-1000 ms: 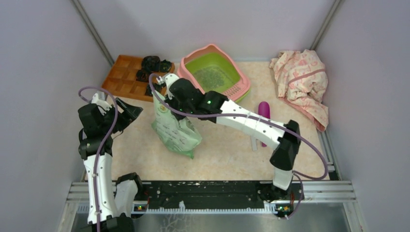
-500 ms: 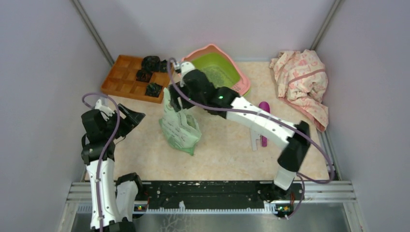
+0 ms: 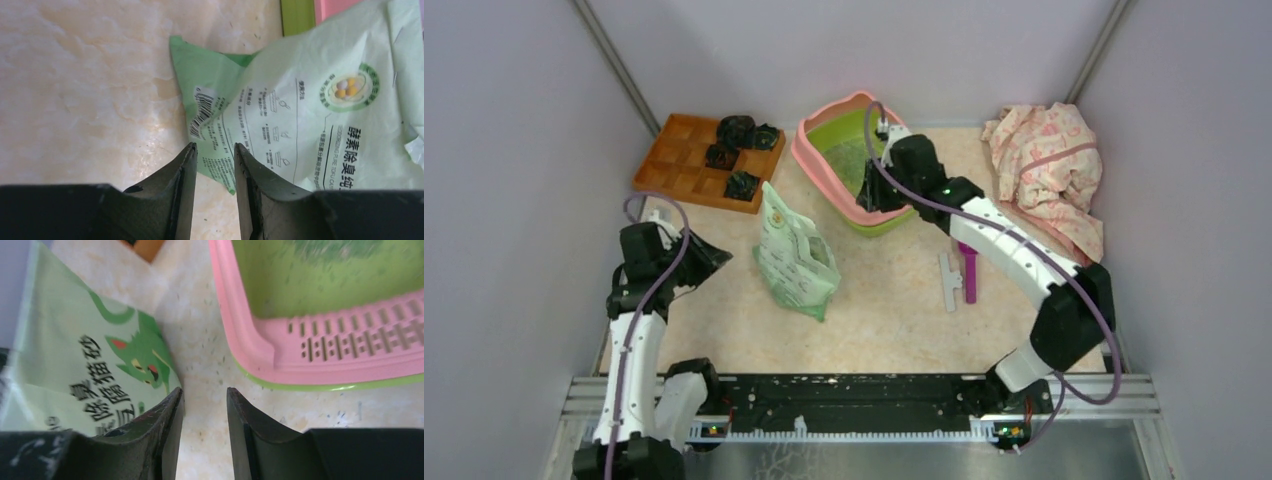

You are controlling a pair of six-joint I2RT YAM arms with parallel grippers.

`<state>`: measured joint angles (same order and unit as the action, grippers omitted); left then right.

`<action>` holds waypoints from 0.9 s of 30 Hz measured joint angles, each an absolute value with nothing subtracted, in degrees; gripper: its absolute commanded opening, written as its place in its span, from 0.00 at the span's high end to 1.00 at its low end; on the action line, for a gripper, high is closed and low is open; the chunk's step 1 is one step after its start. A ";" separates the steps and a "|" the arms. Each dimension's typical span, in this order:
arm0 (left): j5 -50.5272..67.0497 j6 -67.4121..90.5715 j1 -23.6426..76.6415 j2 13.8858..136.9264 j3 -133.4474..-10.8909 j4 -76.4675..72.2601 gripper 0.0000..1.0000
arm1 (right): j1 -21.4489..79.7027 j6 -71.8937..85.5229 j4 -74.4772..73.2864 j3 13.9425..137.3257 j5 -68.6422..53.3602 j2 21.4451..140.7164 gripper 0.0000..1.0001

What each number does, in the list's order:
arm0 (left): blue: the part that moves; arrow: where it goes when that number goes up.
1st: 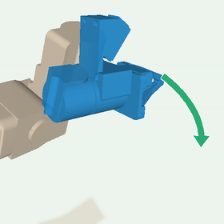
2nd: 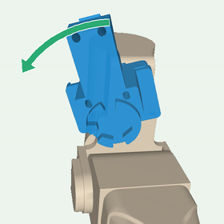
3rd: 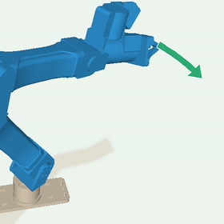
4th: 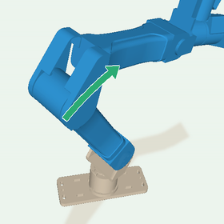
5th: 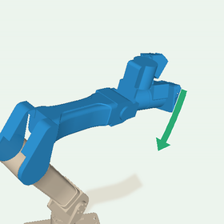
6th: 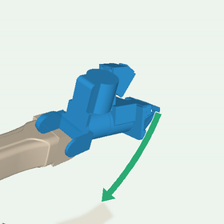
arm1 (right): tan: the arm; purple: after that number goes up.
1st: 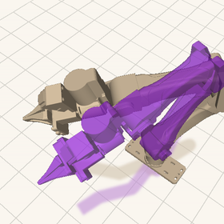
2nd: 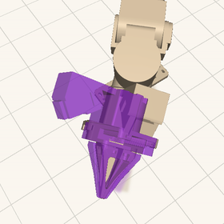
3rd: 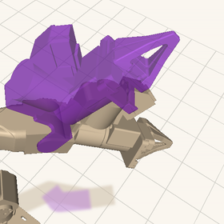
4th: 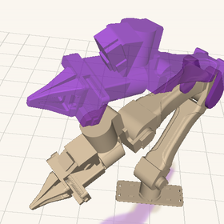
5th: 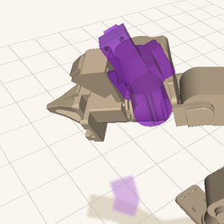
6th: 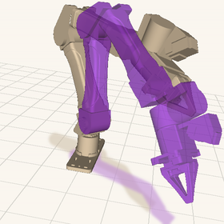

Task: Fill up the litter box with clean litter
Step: Adjust the cat litter bag at the center of the board.

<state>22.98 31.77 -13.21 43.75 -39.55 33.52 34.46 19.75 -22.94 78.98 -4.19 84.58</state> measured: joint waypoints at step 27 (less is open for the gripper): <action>-5.34 43.05 29.89 72.95 -50.06 31.97 0.58 | 49.93 26.50 -16.93 78.39 -28.01 106.67 0.63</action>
